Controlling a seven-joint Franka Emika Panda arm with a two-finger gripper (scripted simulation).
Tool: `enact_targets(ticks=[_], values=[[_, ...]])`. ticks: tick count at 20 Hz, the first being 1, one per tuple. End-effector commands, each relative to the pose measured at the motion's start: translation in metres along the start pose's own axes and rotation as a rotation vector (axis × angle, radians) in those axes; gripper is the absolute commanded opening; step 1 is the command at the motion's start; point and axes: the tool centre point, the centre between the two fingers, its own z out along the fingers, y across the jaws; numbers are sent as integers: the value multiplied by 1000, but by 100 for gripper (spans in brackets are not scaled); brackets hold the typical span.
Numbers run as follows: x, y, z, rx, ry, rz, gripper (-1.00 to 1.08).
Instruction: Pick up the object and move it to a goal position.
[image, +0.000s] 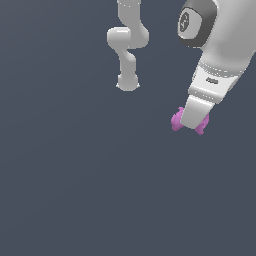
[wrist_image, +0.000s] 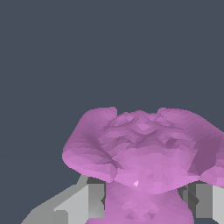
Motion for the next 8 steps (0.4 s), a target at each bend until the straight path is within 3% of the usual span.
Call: enact_targets(ticks=[1, 8], values=[[4, -2, -10, 1, -1, 1, -100], [9, -3, -19, 1, -1, 1, -100]])
